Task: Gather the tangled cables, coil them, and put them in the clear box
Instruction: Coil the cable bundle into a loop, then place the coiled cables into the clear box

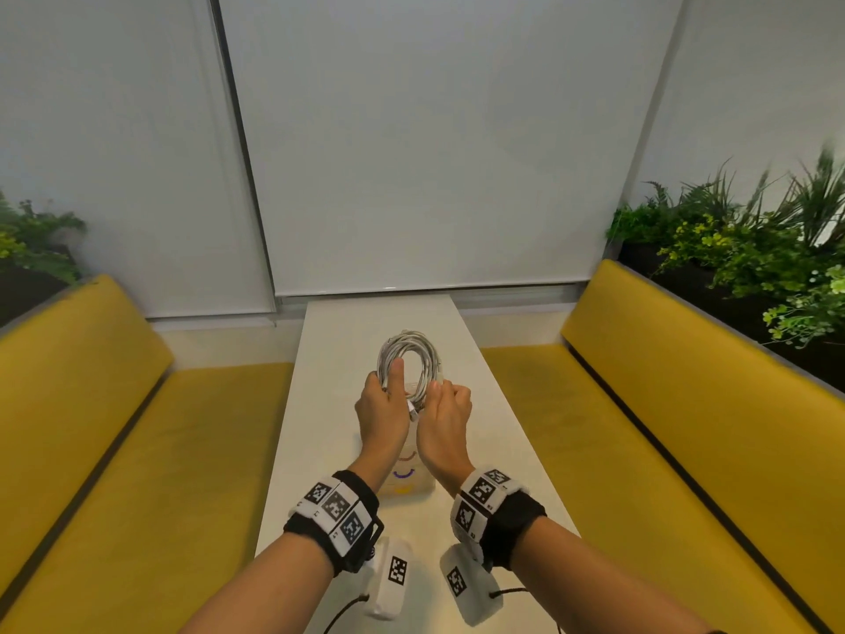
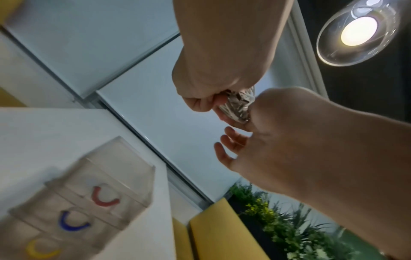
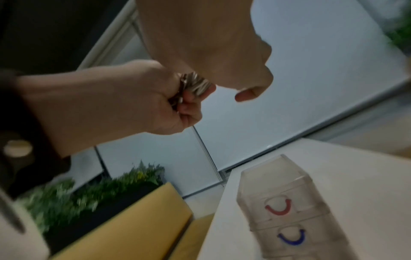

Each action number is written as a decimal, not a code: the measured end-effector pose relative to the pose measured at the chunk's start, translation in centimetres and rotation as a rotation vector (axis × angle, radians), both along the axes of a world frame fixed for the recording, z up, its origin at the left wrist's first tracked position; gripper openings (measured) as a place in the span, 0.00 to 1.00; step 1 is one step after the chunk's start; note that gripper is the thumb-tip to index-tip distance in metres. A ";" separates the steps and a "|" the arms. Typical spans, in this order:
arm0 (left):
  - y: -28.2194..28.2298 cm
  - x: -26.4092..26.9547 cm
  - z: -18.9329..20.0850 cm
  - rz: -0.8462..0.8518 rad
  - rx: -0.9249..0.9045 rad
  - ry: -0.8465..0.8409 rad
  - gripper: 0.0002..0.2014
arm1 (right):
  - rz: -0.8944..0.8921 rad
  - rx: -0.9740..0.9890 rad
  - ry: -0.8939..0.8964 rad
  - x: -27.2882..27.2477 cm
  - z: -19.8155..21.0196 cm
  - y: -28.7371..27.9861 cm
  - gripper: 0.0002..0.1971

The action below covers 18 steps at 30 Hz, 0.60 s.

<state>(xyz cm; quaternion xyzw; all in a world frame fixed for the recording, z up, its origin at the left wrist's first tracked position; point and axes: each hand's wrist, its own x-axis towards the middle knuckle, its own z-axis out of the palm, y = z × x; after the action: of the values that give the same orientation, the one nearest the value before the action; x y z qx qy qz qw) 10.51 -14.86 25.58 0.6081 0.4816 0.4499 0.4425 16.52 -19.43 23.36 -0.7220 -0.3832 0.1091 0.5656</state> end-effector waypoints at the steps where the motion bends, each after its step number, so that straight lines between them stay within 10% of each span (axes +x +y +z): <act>1: 0.2 -0.3 -0.4 -0.003 -0.004 0.010 0.24 | 0.033 -0.037 -0.044 -0.2 -0.3 -0.2 0.15; 14: 2.0 -2.8 -4.5 0.065 -0.069 0.023 0.25 | 0.327 -0.257 0.042 -2.6 -2.4 0.4 0.36; 18: 3.9 -4.1 -5.5 0.077 -0.100 0.009 0.23 | 0.334 -0.160 0.491 -1.3 -1.4 0.3 0.24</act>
<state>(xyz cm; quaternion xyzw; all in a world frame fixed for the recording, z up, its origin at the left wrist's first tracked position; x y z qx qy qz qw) 6.41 -10.96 20.06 0.5685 0.5284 0.4393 0.4524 15.17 -19.18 21.92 -0.6433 -0.3384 0.4017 0.5570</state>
